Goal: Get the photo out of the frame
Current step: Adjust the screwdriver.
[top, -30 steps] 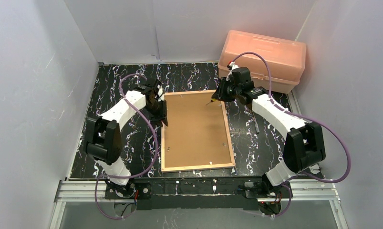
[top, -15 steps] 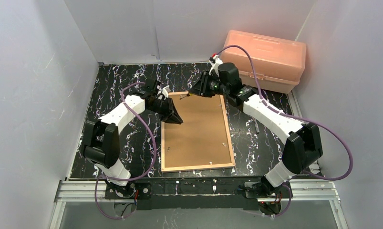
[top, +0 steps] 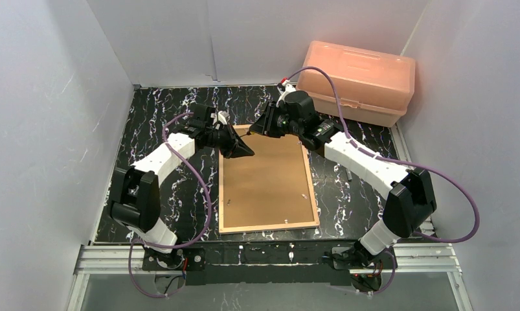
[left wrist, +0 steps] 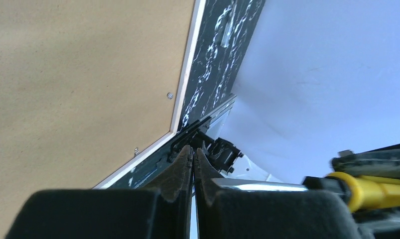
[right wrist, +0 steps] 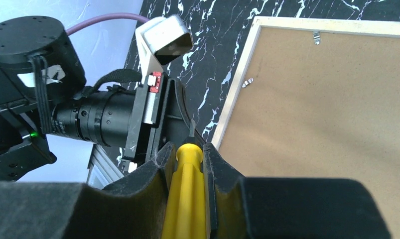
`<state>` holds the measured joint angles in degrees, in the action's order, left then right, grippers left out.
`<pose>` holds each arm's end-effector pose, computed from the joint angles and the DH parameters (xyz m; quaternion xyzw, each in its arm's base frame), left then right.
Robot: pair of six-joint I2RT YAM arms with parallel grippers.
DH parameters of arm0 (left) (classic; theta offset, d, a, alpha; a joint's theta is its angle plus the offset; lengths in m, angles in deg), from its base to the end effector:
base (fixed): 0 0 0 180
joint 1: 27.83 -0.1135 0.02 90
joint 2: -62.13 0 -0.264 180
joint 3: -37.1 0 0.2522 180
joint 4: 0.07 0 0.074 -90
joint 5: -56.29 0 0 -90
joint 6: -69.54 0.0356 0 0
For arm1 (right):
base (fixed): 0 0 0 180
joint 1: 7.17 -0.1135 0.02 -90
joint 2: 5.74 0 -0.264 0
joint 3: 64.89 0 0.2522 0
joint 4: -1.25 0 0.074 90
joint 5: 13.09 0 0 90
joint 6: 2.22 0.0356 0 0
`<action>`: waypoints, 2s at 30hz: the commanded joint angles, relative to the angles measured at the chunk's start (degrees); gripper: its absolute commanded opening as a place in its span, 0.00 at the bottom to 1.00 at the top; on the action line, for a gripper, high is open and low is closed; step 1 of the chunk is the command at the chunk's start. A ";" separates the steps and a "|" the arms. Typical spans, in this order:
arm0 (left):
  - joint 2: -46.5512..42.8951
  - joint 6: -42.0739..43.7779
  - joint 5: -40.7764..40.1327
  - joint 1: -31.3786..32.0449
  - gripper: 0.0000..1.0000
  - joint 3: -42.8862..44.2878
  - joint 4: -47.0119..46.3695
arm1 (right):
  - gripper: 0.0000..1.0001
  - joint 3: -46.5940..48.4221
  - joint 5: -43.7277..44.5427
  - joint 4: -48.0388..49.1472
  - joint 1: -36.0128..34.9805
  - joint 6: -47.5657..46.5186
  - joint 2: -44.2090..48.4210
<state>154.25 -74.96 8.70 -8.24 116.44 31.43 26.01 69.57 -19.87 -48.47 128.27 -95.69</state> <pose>0.3193 -0.1391 0.2515 -0.1236 0.8617 -0.4842 0.0883 0.2784 0.2506 0.3440 -0.0424 0.8180 0.4136 0.3974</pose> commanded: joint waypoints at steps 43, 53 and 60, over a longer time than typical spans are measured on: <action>-8.38 4.85 -8.19 -1.95 0.00 1.82 2.00 | 0.01 2.44 -7.38 -15.01 -1.94 2.49 -1.84; -7.78 21.65 -23.39 -1.95 0.05 5.42 22.18 | 0.01 -1.54 2.75 -25.96 7.87 -3.40 1.22; -6.69 30.36 -25.26 -1.93 0.37 3.71 25.60 | 0.01 -3.90 4.66 -27.79 13.09 -13.37 1.11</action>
<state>148.93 -51.18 -13.64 -9.90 120.70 53.62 23.02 72.77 -45.48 -36.78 122.31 -96.41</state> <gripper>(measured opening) 0.292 0.317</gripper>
